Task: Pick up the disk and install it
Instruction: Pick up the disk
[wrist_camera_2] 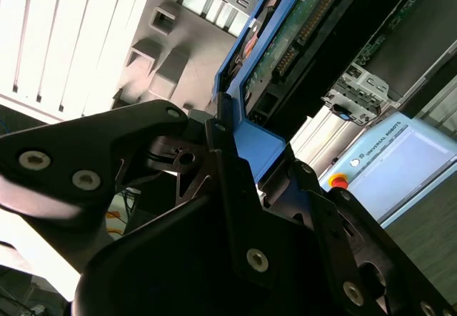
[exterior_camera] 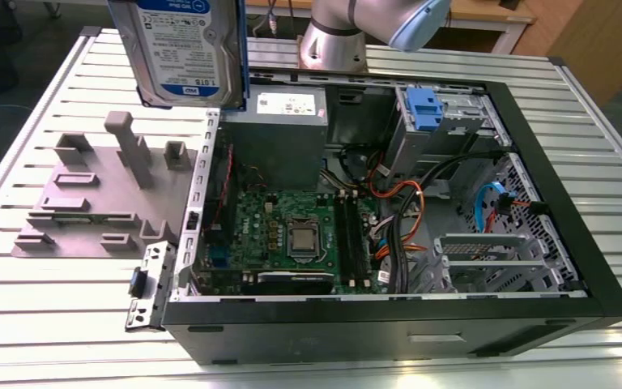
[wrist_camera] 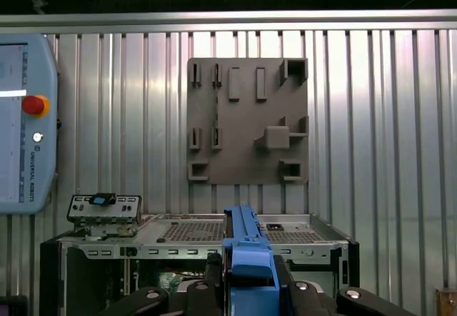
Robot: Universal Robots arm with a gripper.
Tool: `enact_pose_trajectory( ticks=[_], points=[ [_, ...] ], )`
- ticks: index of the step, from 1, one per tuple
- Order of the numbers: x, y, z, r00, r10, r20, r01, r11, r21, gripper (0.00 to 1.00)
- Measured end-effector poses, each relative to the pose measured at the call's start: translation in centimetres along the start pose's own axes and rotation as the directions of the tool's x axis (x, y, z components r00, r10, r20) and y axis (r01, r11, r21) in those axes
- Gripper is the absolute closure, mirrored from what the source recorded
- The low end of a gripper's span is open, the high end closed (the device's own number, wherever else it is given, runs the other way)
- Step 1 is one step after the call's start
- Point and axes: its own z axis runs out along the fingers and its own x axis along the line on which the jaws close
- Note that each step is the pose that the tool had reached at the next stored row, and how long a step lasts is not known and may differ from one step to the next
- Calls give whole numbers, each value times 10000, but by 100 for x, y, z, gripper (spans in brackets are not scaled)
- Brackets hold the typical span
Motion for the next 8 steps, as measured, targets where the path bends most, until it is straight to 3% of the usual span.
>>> enact_pose_trajectory(
  ticks=[8],
  points=[
    [1,0,0,10000,0,-3,0,10000,0,64]
  ],
)
